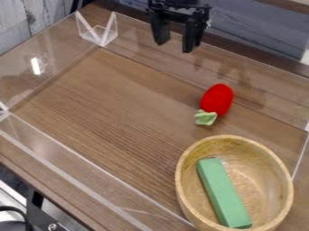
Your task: Move the red object to the right side of the table
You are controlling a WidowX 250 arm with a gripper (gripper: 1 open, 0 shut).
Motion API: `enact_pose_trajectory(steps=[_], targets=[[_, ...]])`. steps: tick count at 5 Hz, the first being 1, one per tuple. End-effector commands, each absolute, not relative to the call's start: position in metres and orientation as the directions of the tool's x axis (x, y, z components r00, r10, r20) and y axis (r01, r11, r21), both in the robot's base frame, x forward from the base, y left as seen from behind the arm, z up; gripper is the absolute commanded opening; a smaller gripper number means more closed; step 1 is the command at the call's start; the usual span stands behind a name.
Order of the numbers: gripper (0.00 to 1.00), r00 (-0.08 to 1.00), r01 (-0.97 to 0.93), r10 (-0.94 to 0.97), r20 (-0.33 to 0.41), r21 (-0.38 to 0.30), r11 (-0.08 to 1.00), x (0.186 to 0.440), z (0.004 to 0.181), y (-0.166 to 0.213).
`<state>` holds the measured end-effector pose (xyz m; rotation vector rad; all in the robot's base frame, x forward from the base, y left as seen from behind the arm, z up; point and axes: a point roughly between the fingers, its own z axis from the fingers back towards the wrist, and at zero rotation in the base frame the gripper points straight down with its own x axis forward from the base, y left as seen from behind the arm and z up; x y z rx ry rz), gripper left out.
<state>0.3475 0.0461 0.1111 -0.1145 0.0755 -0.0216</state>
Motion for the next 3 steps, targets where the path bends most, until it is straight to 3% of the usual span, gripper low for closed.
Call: enact_pose_trajectory(steps=[1,2,3], targets=[[1.0,0.998,-0.061,0.063,0.025,-0.067,0.996,0.3465,0.1417,0.0521],[0.0,0.993,-0.118,0.119,0.021,-0.05,0.992,0.345,0.1349,0.0532],[1.0,0.999,-0.049,0.049,0.015,-0.034,0.998,0.3392,0.1349,0.0492]])
